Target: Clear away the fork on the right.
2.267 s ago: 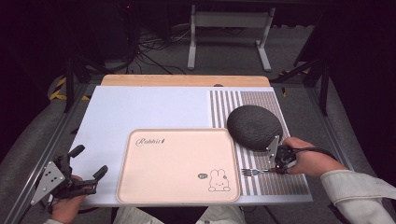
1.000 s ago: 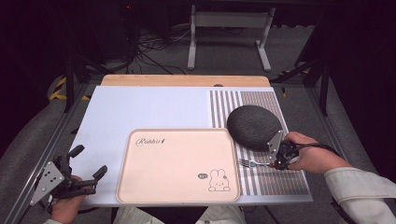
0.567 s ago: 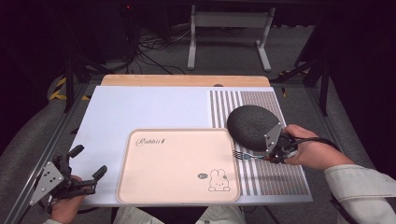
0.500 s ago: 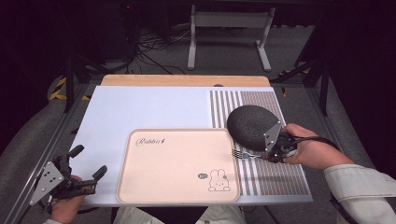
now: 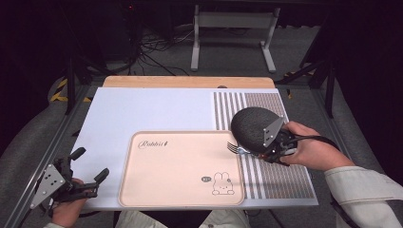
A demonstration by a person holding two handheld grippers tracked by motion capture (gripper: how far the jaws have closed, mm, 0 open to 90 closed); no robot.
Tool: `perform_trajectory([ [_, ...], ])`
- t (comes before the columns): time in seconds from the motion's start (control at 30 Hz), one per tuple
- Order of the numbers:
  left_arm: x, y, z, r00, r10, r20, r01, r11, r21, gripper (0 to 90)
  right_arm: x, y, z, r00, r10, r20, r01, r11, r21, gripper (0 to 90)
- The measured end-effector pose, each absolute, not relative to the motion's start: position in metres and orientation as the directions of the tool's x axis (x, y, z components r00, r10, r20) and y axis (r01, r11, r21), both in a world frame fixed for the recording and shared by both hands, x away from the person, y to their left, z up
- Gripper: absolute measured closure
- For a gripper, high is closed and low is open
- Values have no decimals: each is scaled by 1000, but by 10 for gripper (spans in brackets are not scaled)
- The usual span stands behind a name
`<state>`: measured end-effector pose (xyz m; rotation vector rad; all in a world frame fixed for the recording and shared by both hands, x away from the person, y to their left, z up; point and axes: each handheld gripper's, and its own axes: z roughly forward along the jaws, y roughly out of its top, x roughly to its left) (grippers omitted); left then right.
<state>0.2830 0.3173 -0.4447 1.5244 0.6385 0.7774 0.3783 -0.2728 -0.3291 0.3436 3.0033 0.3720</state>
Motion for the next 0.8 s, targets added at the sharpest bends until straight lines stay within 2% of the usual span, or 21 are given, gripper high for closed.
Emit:
perform_trajectory([
  [0.13,283,317,-445,620,777,107,-48,-99,994,0,377,-266,-324,-962,266,-69,233,922,308,781],
  [0.6,284,317,-444,622,775,109,-50,-99,994,0,377,-244,-315,-928,371,-36,336,874,351,781],
  [0.8,284,317,-444,624,774,107,-49,-97,994,0,376,-232,-310,-879,477,9,443,809,386,781],
])
